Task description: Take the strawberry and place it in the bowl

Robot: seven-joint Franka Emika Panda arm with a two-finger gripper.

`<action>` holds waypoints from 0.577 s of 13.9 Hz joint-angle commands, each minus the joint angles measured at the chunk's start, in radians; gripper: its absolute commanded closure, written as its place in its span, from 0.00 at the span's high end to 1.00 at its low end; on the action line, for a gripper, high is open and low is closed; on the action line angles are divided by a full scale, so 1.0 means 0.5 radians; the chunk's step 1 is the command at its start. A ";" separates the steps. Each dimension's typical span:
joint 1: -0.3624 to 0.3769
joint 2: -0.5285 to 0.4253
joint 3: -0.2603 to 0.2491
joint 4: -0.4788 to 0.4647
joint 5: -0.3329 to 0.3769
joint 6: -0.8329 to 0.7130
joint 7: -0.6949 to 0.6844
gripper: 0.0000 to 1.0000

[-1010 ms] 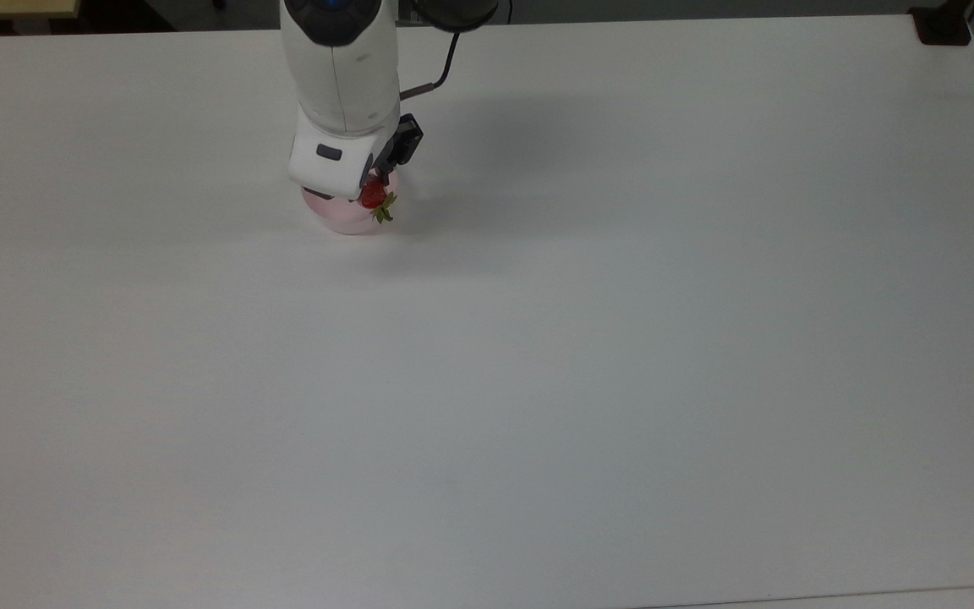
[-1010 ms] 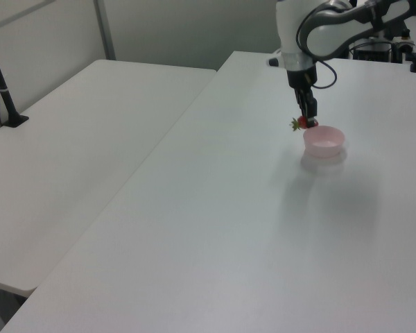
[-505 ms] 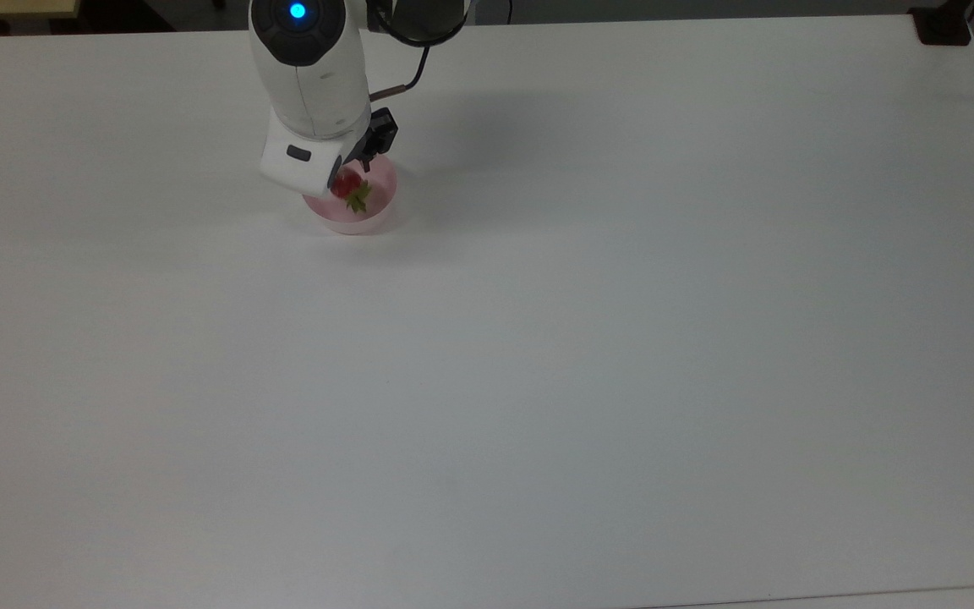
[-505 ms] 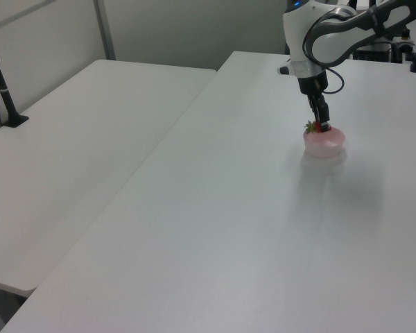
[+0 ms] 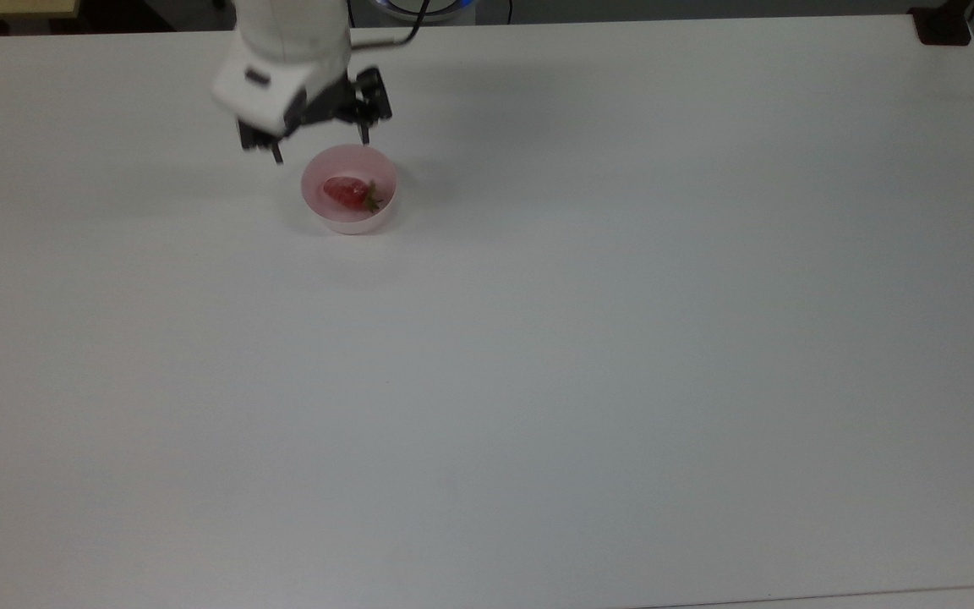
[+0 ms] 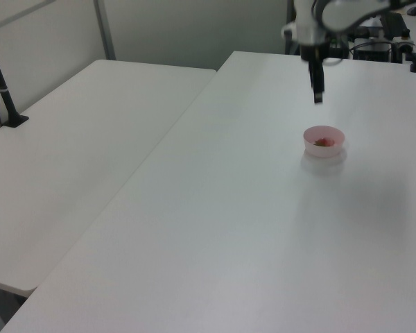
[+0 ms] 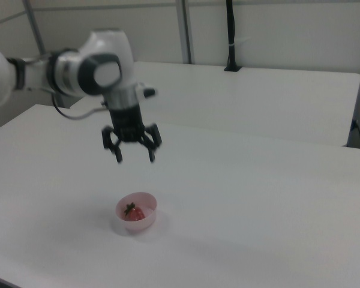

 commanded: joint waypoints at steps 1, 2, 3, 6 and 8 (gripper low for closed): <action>-0.004 -0.188 0.109 0.181 -0.037 -0.329 0.162 1.00; -0.010 -0.184 0.143 0.203 -0.043 -0.388 0.168 1.00; -0.017 -0.184 0.158 0.206 -0.055 -0.385 0.208 1.00; -0.060 -0.187 0.137 0.264 -0.028 -0.244 0.596 1.00; -0.063 -0.224 0.091 0.267 -0.025 -0.229 0.711 1.00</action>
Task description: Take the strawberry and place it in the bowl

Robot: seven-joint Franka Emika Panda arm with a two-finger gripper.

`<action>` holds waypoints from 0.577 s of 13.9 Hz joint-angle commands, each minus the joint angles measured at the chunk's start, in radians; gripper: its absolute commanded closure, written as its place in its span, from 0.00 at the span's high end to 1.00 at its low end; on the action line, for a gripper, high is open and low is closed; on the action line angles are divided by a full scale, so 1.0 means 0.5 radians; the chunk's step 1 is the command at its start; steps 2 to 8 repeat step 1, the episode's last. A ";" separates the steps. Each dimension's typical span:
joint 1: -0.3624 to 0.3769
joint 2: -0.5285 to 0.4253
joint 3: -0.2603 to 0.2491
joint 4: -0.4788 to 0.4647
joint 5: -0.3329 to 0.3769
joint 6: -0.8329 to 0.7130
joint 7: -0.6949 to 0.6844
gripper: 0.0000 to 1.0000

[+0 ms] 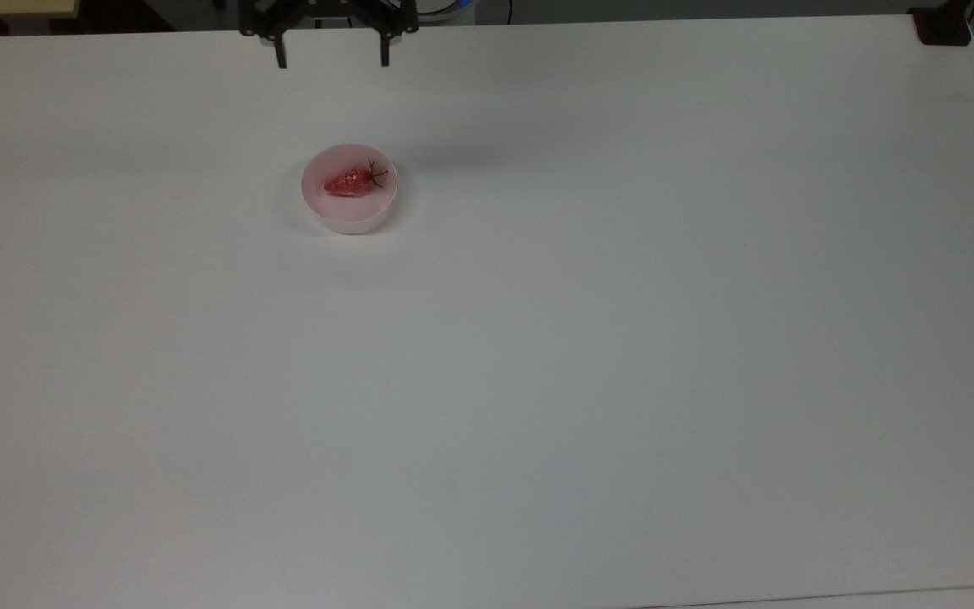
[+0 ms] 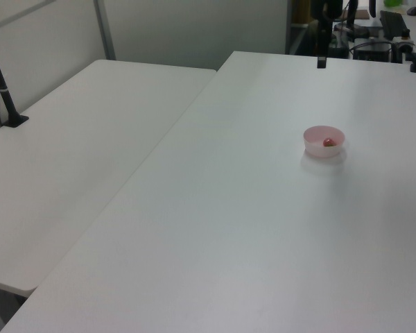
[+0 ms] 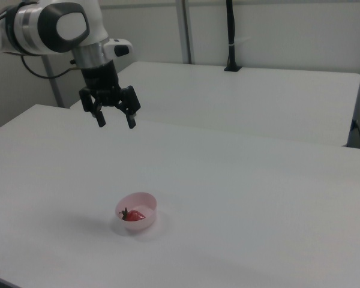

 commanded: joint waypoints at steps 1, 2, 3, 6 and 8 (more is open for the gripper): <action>-0.032 -0.025 -0.050 0.050 -0.016 0.044 0.211 1.00; -0.032 -0.025 -0.050 0.050 -0.016 0.044 0.211 1.00; -0.032 -0.025 -0.050 0.050 -0.016 0.044 0.211 1.00; -0.032 -0.025 -0.050 0.050 -0.016 0.044 0.211 1.00; -0.032 -0.025 -0.050 0.050 -0.016 0.044 0.211 1.00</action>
